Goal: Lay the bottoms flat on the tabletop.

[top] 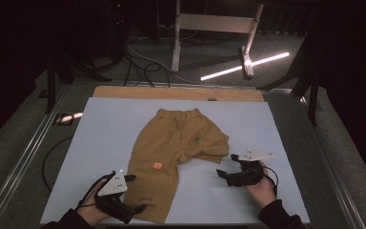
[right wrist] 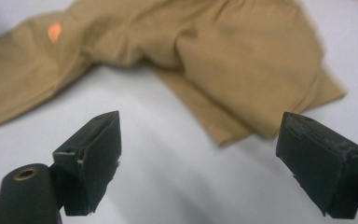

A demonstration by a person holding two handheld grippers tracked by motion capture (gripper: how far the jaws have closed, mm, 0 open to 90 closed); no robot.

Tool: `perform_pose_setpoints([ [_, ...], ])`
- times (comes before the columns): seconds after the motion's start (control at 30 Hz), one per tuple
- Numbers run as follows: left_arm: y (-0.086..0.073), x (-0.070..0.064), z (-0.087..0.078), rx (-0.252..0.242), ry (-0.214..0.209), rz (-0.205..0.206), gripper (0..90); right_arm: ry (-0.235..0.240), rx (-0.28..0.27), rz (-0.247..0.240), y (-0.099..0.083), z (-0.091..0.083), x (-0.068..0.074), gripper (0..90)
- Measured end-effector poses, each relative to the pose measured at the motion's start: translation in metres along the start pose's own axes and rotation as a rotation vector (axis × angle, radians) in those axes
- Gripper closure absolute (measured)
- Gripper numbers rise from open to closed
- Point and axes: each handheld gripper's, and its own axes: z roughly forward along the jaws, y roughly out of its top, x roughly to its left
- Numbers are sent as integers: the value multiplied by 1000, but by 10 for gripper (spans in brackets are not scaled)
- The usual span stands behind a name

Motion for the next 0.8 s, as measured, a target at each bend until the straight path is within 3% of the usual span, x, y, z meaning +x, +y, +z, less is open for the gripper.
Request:
perform_pose_setpoints([
  [0.07,-8,10,-7,-33,29,-32,11,3,45,-29,-3,8,1,161],
  [0.17,-13,20,-14,-53,75,-51,11,36,60,-22,-5,17,1,203],
  [0.3,-18,31,-21,-89,113,-98,12,31,91,-108,-3,28,-1,344],
  [0.33,-18,31,-21,-89,113,-98,12,31,91,-108,-3,28,-1,344],
  [0.37,-18,35,-23,-94,121,-111,12,-24,108,-177,-1,33,-2,430],
  [0.47,-18,37,-25,-108,129,-116,13,-16,117,-173,1,38,-7,508],
  [0.5,-19,38,-25,-110,133,-118,13,-4,128,-170,2,44,-13,573],
  [0.6,-21,40,-25,-107,146,-123,13,-14,137,-171,4,47,-18,621],
  [0.8,-22,44,-27,-135,168,-154,13,-15,161,-213,8,50,-21,811],
])
